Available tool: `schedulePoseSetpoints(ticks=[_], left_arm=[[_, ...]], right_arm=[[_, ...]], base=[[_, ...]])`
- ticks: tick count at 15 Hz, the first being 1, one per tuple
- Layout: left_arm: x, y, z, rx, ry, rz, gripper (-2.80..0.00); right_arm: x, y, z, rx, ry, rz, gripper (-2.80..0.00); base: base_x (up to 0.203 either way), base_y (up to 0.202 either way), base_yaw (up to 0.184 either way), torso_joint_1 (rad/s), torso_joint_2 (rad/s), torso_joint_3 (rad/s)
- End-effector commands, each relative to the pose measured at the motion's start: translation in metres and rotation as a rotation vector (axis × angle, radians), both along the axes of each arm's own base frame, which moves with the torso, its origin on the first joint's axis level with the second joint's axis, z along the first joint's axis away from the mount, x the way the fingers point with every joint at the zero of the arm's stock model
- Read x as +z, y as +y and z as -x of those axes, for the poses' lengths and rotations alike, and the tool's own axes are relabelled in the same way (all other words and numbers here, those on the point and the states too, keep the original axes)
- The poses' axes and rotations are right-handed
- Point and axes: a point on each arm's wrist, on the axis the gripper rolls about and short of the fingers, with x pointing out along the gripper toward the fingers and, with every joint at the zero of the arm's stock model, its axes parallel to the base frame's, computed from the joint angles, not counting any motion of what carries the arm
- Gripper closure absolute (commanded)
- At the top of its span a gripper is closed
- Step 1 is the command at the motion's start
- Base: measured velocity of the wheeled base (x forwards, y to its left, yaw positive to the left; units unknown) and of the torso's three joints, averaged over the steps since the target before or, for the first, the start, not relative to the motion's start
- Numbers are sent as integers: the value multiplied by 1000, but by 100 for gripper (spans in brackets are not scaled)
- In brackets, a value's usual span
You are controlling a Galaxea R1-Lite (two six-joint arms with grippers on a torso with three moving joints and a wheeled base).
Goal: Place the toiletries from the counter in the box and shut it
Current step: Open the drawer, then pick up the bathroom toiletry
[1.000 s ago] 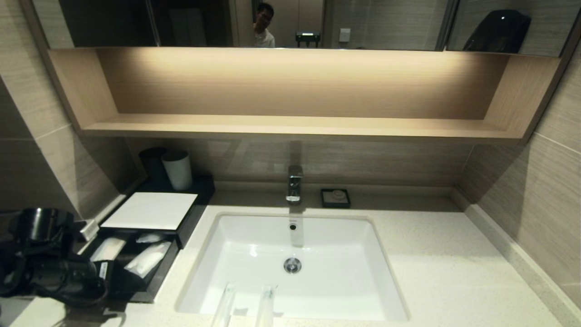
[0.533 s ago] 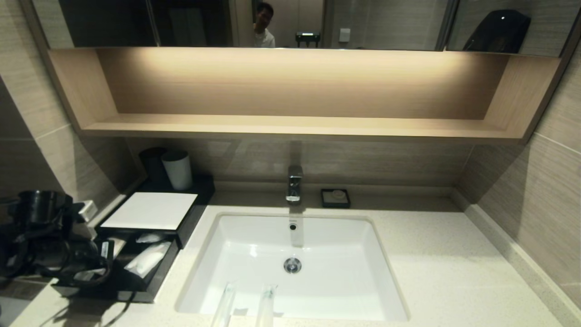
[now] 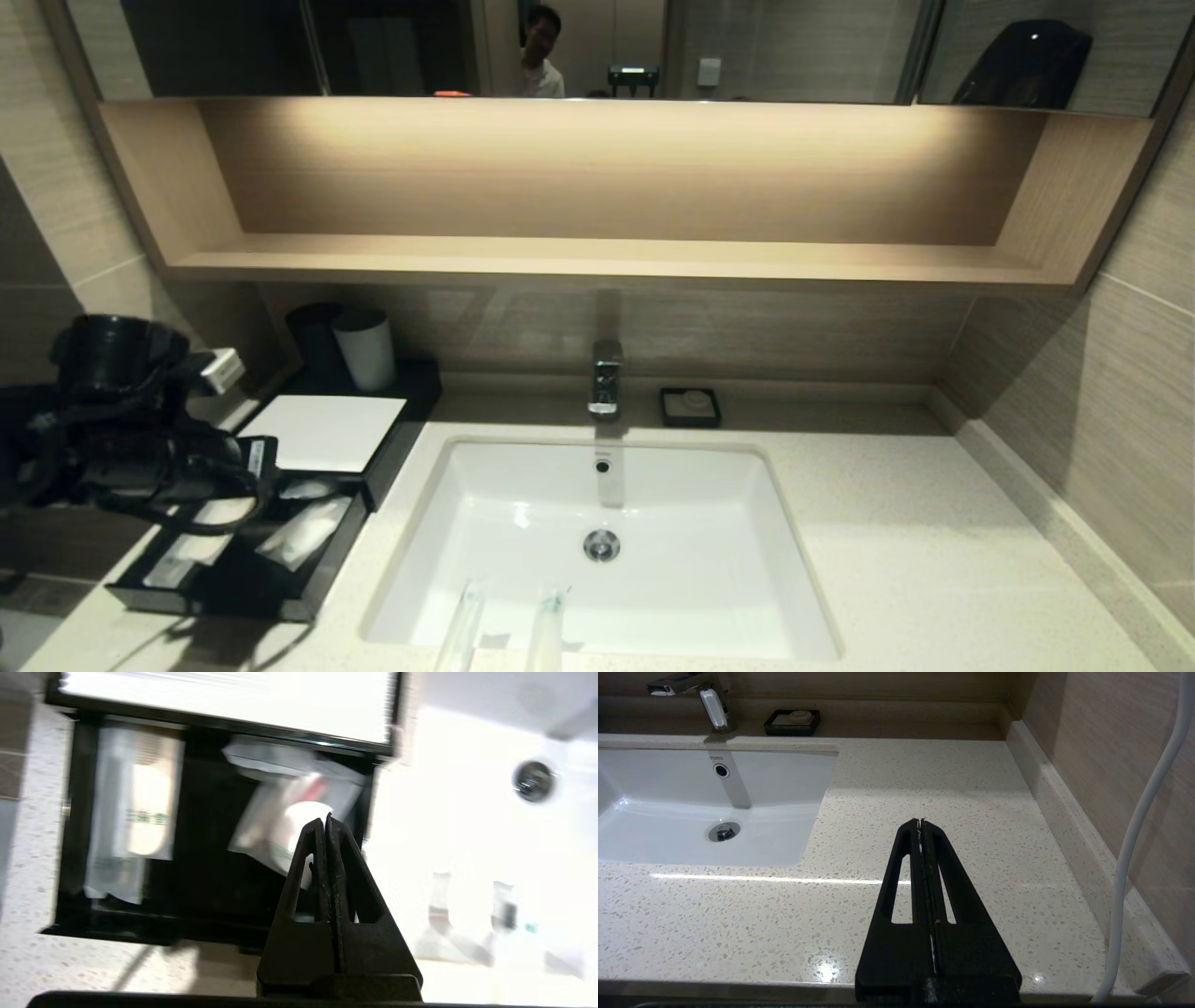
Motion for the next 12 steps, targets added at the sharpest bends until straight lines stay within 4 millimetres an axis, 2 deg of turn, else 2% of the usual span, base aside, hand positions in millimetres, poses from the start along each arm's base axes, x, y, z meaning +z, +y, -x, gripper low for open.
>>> schedulePoseSetpoints(ticks=[1,5,8,12], left_arm=[[28,-29,11,-73,31,31,0],[30,-58,30,-155,156,56,0],[17,-77,46,-213,268,74,0],[5,-87,66,-318,351,198,0]], right_arm=[[0,0,0,0,0,1,0],[0,0,0,2,-1,0,0],[0,0,0,1,0,1,0],[0,0,0,0,0,1,0]], base=[[0,0,0,0,0,0],[0,0,0,0,0,0],[0,0,0,0,0,0],[0,0,0,0,0,0]])
